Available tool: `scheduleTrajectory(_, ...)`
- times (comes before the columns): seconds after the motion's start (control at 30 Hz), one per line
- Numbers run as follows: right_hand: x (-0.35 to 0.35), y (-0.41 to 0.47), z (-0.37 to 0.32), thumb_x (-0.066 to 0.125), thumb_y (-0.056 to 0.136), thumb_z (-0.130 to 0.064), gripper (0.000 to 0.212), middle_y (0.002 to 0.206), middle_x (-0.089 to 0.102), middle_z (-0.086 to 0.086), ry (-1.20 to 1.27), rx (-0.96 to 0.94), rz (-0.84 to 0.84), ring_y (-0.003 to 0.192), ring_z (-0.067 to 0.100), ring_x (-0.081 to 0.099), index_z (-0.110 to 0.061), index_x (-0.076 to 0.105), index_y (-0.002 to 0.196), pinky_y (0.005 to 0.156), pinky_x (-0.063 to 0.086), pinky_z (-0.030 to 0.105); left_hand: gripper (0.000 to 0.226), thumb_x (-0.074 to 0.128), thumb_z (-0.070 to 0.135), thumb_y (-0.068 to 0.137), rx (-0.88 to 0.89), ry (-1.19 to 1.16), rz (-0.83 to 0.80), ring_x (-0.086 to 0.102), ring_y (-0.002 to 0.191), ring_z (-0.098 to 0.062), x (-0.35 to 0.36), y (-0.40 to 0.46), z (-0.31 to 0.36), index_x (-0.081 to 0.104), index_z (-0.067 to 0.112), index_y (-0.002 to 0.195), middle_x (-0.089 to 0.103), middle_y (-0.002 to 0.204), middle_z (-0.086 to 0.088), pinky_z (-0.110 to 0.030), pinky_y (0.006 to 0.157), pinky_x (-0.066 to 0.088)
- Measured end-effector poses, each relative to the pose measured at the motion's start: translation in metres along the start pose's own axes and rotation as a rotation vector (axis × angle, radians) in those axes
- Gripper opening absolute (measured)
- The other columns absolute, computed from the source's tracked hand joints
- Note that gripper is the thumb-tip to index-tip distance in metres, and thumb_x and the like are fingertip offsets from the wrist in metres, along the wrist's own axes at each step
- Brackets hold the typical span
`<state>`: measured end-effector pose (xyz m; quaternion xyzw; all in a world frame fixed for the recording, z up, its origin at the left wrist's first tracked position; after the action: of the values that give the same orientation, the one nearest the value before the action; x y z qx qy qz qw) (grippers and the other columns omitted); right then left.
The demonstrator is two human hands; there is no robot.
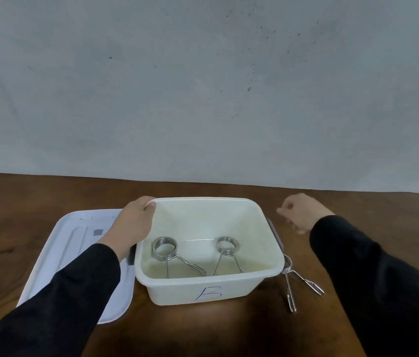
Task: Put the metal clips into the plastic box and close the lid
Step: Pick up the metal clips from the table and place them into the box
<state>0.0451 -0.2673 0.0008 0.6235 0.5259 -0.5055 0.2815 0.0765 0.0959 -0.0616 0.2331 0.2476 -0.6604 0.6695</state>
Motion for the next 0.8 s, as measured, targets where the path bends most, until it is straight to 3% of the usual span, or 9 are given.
scheduleTrajectory(0.07, 0.027, -0.007, 0.024, 0.060, 0.096, -0.033, 0.025, 0.097, 0.071, 0.003, -0.206, 0.057, -0.228, 0.072, 0.015, 0.063, -0.013, 0.070, 0.109, 0.077, 0.057, 0.032, 0.036, 0.033, 0.025, 0.102, 0.006, -0.005, 0.005, 0.048, 0.098, -0.019, 0.000, 0.000, 0.001, 0.057, 0.016, 0.127, 0.061, 0.123, -0.007, -0.031, 0.083, 0.036)
scheduleTrajectory(0.13, 0.057, -0.009, 0.041, 0.065, 0.091, -0.036, 0.034, 0.107, 0.072, 0.002, -0.282, 0.079, -0.349, 0.090, 0.017, 0.067, -0.013, 0.070, 0.116, 0.089, 0.056, 0.034, 0.035, 0.034, 0.024, 0.101, 0.011, -0.020, 0.009, 0.049, 0.097, -0.020, 0.001, 0.000, 0.001, 0.058, 0.016, 0.125, 0.061, 0.119, -0.007, -0.031, 0.082, 0.035)
scheduleTrajectory(0.33, 0.092, -0.010, 0.053, 0.072, 0.088, -0.035, 0.046, 0.120, 0.071, 0.005, -0.347, 0.181, -0.377, 0.111, 0.023, 0.066, -0.011, 0.065, 0.127, 0.099, 0.053, 0.035, 0.035, 0.035, 0.025, 0.101, -0.006, -0.006, 0.015, 0.052, 0.100, -0.023, 0.001, 0.001, -0.001, 0.059, 0.018, 0.125, 0.063, 0.118, -0.007, -0.033, 0.084, 0.037)
scheduleTrajectory(0.47, 0.084, -0.009, 0.055, 0.071, 0.089, -0.032, 0.033, 0.103, 0.075, 0.005, -0.289, 0.209, -0.267, 0.096, 0.021, 0.071, -0.011, 0.072, 0.114, 0.091, 0.058, 0.033, 0.035, 0.035, 0.025, 0.101, -0.002, -0.009, 0.014, 0.050, 0.098, -0.021, 0.000, -0.001, 0.000, 0.058, 0.016, 0.126, 0.062, 0.120, -0.007, -0.032, 0.083, 0.036)
scheduleTrajectory(0.57, 0.025, -0.007, 0.045, 0.066, 0.092, -0.031, 0.024, 0.086, 0.074, 0.005, -0.206, 0.159, -0.086, 0.083, 0.020, 0.071, -0.010, 0.076, 0.097, 0.078, 0.058, 0.030, 0.035, 0.034, 0.024, 0.102, -0.002, -0.018, 0.015, 0.049, 0.097, -0.019, 0.000, -0.003, 0.003, 0.057, 0.015, 0.128, 0.061, 0.121, -0.007, -0.031, 0.083, 0.036)
scheduleTrajectory(0.63, -0.027, -0.011, 0.023, 0.067, 0.090, -0.029, 0.022, 0.079, 0.073, 0.008, -0.137, 0.067, 0.047, 0.078, 0.022, 0.069, -0.011, 0.078, 0.087, 0.064, 0.050, 0.028, 0.036, 0.034, 0.024, 0.102, -0.005, -0.021, 0.017, 0.048, 0.097, -0.018, 0.000, -0.003, 0.005, 0.056, 0.015, 0.129, 0.060, 0.123, -0.008, -0.031, 0.083, 0.035)
scheduleTrajectory(0.7, -0.069, -0.022, -0.010, 0.070, 0.085, -0.034, 0.023, 0.073, 0.071, 0.012, -0.064, -0.038, 0.164, 0.070, 0.026, 0.067, -0.013, 0.077, 0.077, 0.060, 0.045, 0.028, 0.036, 0.034, 0.025, 0.102, -0.009, -0.023, 0.020, 0.048, 0.097, -0.019, 0.000, -0.003, 0.004, 0.056, 0.015, 0.129, 0.060, 0.124, -0.008, -0.031, 0.083, 0.036)
scheduleTrajectory(0.8, -0.085, -0.039, -0.072, 0.072, 0.081, -0.032, 0.027, 0.060, 0.062, 0.011, 0.047, -0.186, 0.113, 0.055, 0.023, 0.055, -0.009, 0.071, 0.067, 0.063, 0.048, 0.032, 0.035, 0.035, 0.024, 0.101, -0.013, -0.045, 0.014, 0.051, 0.099, -0.020, 0.000, -0.002, 0.002, 0.057, 0.016, 0.128, 0.062, 0.122, -0.008, -0.031, 0.083, 0.037)
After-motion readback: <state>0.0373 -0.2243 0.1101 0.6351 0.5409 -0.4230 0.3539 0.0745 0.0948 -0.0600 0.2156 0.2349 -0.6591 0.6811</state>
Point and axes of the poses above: each hand's wrist, its own y-axis towards the middle knuckle, its own x-axis out of the palm, z = x × y, the point moved 2 cm from there along y, towards the middle knuckle
